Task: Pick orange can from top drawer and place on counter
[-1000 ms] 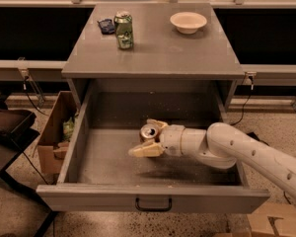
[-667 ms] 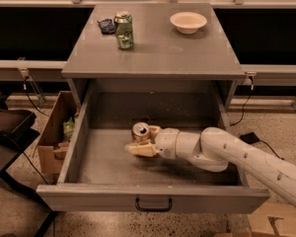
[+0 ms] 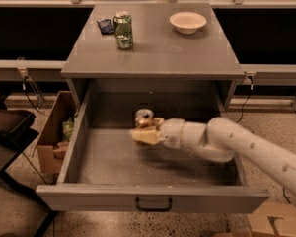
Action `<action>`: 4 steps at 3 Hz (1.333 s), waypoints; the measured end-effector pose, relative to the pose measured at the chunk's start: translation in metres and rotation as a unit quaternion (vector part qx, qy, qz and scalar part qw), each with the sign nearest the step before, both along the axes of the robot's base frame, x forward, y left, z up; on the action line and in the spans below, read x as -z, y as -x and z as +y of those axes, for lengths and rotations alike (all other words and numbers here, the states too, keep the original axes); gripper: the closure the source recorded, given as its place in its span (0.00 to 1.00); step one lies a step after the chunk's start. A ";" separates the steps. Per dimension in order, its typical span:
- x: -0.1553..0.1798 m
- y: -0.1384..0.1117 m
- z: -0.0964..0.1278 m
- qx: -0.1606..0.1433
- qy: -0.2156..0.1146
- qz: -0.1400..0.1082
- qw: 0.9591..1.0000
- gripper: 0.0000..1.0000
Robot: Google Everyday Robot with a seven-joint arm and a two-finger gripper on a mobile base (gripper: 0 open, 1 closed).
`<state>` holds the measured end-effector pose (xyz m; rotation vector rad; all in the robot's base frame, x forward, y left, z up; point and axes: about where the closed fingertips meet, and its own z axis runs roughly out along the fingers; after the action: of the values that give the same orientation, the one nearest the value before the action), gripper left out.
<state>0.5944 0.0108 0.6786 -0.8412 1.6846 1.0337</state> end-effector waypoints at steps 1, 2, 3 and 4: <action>-0.056 -0.007 -0.047 0.011 0.014 -0.013 1.000 1.00; -0.110 -0.027 -0.113 0.051 0.014 -0.022 0.998 1.00; -0.152 -0.070 -0.147 0.077 -0.013 -0.017 0.997 1.00; -0.189 -0.121 -0.164 0.107 -0.018 -0.006 0.994 1.00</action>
Offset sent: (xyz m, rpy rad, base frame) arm 0.0409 -0.1760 0.1609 -0.0468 -0.0857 -0.1865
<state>0.7153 -0.1532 0.8678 -0.6270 1.7006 0.9069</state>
